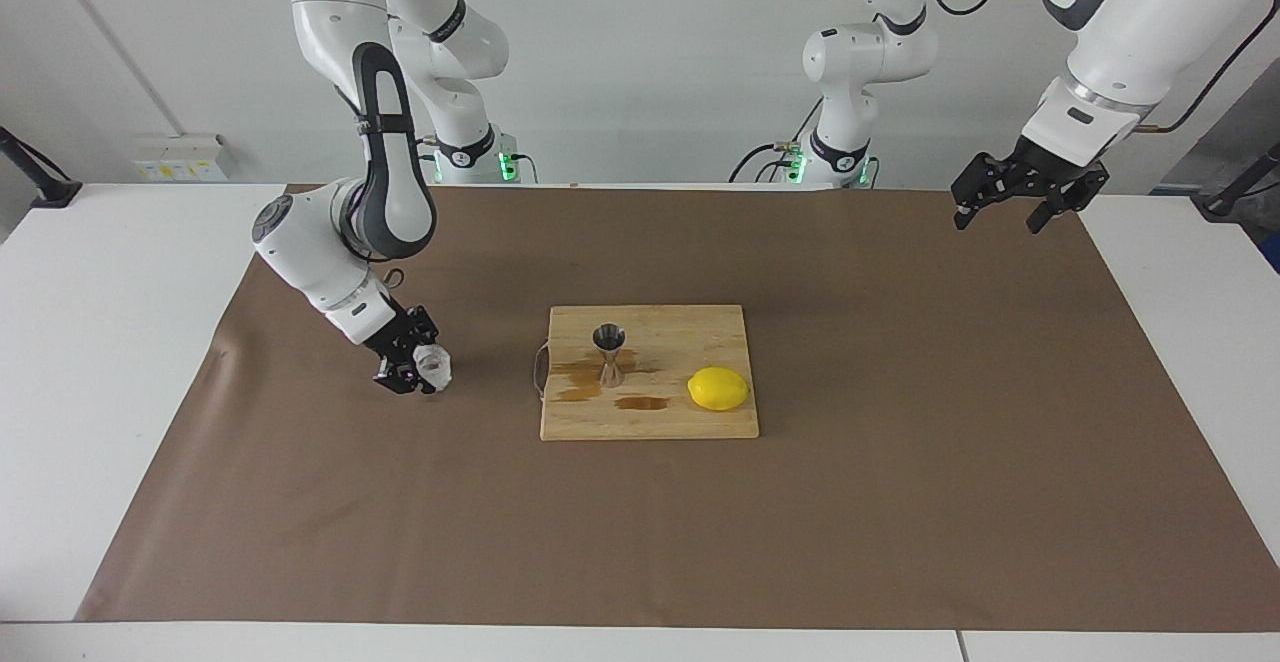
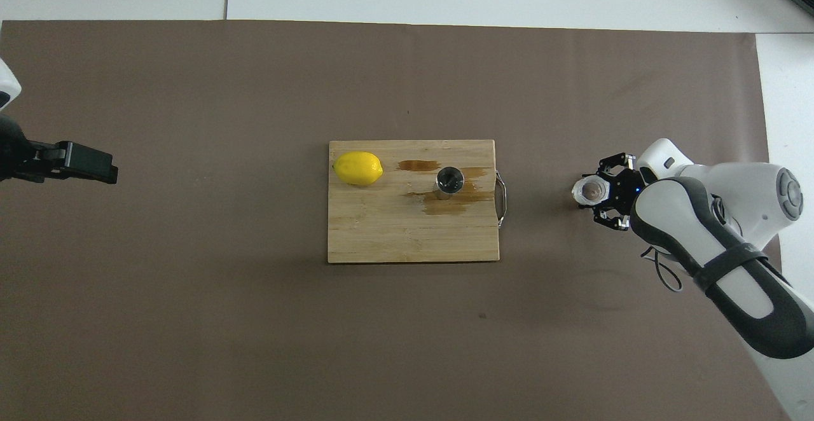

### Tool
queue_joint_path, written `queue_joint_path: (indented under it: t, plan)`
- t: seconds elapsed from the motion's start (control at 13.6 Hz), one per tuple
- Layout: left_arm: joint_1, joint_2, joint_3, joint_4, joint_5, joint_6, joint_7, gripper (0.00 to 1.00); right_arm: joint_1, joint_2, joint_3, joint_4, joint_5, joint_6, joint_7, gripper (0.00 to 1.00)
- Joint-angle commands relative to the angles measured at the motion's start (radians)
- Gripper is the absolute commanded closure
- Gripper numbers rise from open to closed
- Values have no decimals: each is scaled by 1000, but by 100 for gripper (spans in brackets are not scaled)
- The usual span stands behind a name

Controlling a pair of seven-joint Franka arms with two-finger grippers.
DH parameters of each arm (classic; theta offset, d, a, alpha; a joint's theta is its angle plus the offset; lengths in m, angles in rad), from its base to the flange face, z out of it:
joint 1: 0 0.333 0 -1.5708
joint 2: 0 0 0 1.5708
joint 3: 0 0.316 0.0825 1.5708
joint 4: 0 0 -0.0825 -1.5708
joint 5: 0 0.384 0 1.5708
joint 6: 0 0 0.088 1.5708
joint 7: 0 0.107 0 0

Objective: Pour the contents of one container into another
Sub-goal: 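Set down the white cup and open the right gripper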

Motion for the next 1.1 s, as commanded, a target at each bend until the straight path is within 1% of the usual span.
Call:
queue_joint_path:
  t: [0.0,0.22,0.37,0.66,0.81,1.03]
  plan:
    - [-6,-22,9,-18,17,-8,9,0,-13,3,8,0,28,10,-36,0]
    - [-6,-22,9,-18,17,-8,9,0,-6,-15,8,4,28,-3,3,0]
    - [-6,-22,9,-18,17,-8,9,0,-1,-33,8,4,28,-40,49,0]
    - [-6,-20,9,-18,17,-8,9,0,7,-119,5,4,8,-140,209,0]
    - [-6,-20,9,-18,17,-8,9,0,19,-165,4,4,-57,-163,343,0]
    - [-6,-22,9,-18,17,-8,9,0,22,-199,5,33,-191,-201,555,0]
